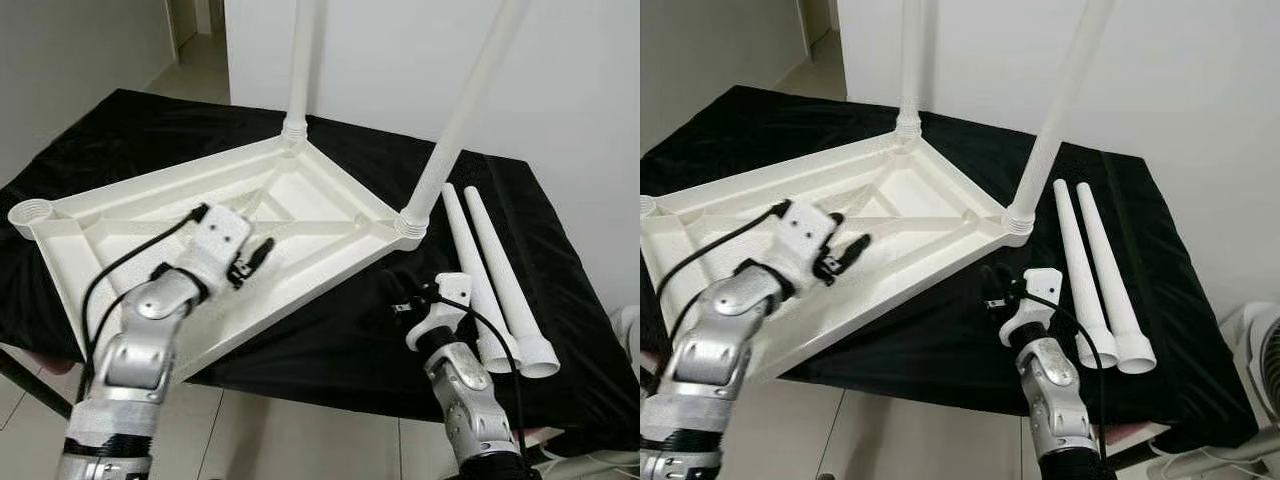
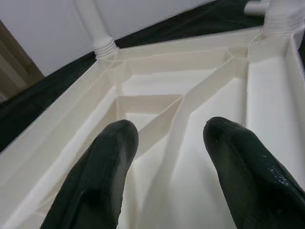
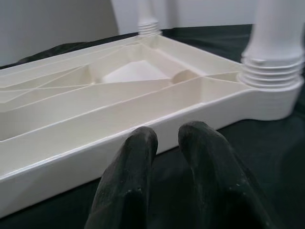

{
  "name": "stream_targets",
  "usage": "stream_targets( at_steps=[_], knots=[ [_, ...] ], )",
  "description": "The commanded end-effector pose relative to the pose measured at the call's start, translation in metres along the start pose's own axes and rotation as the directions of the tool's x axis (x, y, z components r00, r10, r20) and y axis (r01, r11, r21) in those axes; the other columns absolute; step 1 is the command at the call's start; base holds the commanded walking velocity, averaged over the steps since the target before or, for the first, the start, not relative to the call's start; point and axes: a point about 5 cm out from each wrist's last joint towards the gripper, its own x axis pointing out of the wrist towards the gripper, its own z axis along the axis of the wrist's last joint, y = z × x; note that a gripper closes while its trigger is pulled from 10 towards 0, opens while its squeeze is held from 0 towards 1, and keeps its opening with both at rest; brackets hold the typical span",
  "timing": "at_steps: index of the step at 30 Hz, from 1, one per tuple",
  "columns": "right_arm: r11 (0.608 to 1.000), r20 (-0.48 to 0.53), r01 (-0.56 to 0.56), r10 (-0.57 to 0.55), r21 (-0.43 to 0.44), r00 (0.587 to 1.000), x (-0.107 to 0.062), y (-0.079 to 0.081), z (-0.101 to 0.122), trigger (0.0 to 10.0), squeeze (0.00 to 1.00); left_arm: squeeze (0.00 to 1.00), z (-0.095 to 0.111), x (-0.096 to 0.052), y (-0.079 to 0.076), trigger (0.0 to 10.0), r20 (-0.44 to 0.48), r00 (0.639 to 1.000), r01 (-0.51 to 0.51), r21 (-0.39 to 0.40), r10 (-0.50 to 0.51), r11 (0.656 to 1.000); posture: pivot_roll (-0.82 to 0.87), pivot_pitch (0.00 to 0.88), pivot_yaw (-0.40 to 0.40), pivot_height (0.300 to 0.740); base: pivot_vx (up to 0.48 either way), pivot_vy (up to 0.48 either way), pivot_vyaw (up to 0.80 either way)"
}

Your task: Building children table

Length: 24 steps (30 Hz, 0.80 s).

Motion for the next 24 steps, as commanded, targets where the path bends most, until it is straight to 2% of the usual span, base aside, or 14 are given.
stream_targets(
  at_steps=[1, 6, 9, 13, 16, 18, 21, 24],
  knots=[
    [1.000, -0.018, -0.005, 0.005, -0.012, 1.000, -0.001, -0.002, -0.002, 10.0, 0.00, 0.00, -0.009, -0.008, 0.002, 10.0, -0.070, 0.997, 0.017, 0.015, -0.016, 1.000, 0.02, 0.012, -0.106, 0.740, 0.000, 0.000, 0.00],
    [1.000, -0.021, -0.015, 0.014, -0.011, 1.000, 0.000, -0.001, -0.003, 10.0, 0.00, 0.00, -0.016, -0.015, 0.007, 10.0, -0.113, 0.993, 0.017, -0.003, -0.017, 1.000, 0.02, 0.012, -0.112, 0.740, 0.000, 0.000, 0.00],
    [1.000, -0.022, -0.024, 0.024, -0.011, 0.999, 0.001, 0.000, -0.003, 10.0, 0.00, 0.00, -0.025, -0.029, -0.002, 10.0, -0.135, 0.982, 0.132, 0.014, -0.129, 0.991, 0.02, 0.009, -0.112, 0.740, 0.000, 0.000, 0.00],
    [1.000, -0.023, -0.025, 0.024, -0.013, 0.999, 0.001, 0.000, -0.003, 10.0, 0.00, 0.00, -0.030, -0.035, -0.006, 10.0, -0.151, 0.973, 0.172, -0.011, -0.172, 0.985, 0.03, 0.006, -0.109, 0.740, 0.000, 0.000, 0.00],
    [1.000, -0.024, -0.024, 0.024, -0.014, 0.999, 0.000, 0.000, -0.003, 10.0, 0.00, 0.00, -0.038, -0.041, -0.004, 10.0, -0.199, 0.960, 0.196, -0.020, -0.196, 0.980, 0.02, 0.005, -0.107, 0.740, 0.000, 0.000, 0.00],
    [1.000, -0.024, -0.024, 0.024, -0.014, 0.999, 0.000, 0.000, -0.003, 10.0, 0.00, 0.00, -0.038, -0.041, -0.004, 10.0, -0.199, 0.960, 0.196, -0.020, -0.196, 0.980, 0.02, 0.005, -0.107, 0.740, 0.000, 0.000, 0.00],
    [1.000, -0.025, -0.022, 0.021, -0.012, 0.999, -0.001, -0.001, -0.004, 10.0, 0.00, 0.00, -0.041, -0.052, 0.005, 10.0, -0.242, 0.943, 0.243, 0.024, -0.230, 0.970, 0.02, 0.007, -0.106, 0.740, 0.000, 0.000, 0.00],
    [1.000, -0.026, -0.021, 0.020, -0.012, 0.999, -0.002, -0.001, -0.004, 10.0, 0.00, 0.00, -0.041, -0.055, 0.008, 10.0, -0.249, 0.940, 0.248, 0.033, -0.232, 0.968, 0.02, 0.007, -0.106, 0.740, 0.000, 0.000, 0.00]
  ],
)
